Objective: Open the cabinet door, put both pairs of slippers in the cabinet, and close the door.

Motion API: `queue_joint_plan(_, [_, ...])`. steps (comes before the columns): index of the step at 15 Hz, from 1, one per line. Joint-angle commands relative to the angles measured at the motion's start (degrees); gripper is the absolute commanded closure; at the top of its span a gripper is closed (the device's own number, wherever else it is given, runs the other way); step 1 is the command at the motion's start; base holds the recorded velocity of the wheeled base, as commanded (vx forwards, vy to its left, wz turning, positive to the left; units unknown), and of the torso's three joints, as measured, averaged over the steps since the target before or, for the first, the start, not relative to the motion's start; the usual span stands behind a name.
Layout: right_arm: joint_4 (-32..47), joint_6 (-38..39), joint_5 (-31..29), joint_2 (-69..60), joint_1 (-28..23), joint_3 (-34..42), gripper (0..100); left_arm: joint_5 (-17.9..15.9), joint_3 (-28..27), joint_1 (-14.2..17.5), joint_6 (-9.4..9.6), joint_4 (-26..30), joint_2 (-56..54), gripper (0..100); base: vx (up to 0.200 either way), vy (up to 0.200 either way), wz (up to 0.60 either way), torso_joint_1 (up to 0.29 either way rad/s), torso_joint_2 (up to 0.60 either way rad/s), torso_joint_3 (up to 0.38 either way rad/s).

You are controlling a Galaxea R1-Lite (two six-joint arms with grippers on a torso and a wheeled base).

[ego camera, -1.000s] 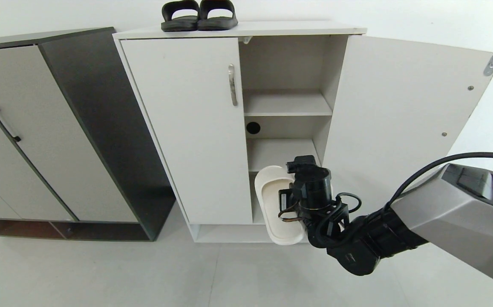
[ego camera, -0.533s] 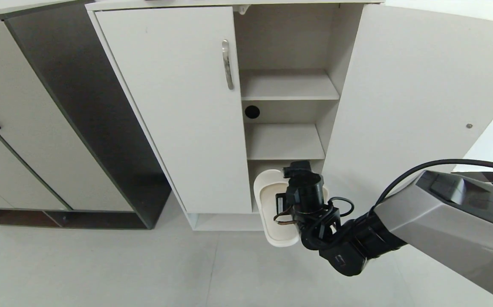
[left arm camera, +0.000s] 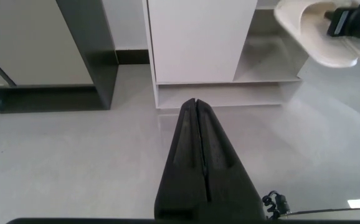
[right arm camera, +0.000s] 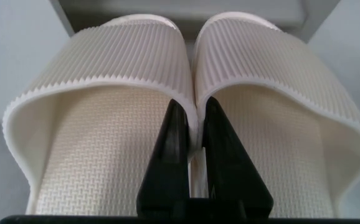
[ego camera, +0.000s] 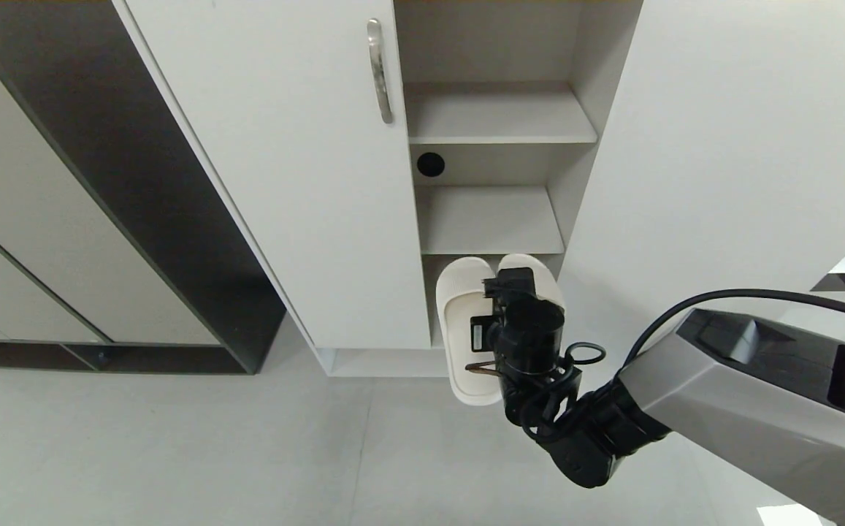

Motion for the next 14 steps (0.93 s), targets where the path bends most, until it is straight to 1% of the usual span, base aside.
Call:
queue_joint_plan(1, [-2.6,-1.7,0.0,1.8,-0.3,0.7,100,0.0,0.0,0.0,-0.05,-0.1,0.0,100,0.0,0.0,0.0,0.0,0.0,0.0])
queue_joint_plan(2, [-4.0,-2.2,0.0,1.8,-0.3,0.7,100,0.0,0.0,0.0,-0.05,0.0,0.1,100,0.0,0.0,0.0,0.0,0.0,0.0])
queue_joint_plan(6, [-3.9,-2.7,0.0,1.8,-0.3,0.7,100,0.1,0.0,0.0,-0.05,-0.1,0.0,100,0.0,0.0,0.0,0.0,0.0,0.0])
queue_joint_plan(14, [-3.0,-2.7,0.0,2.1,-0.4,0.6,100,0.0,0.0,0.0,-0.05,-0.1,0.0,100,0.2,0.0,0.0,0.001,0.0,0.004])
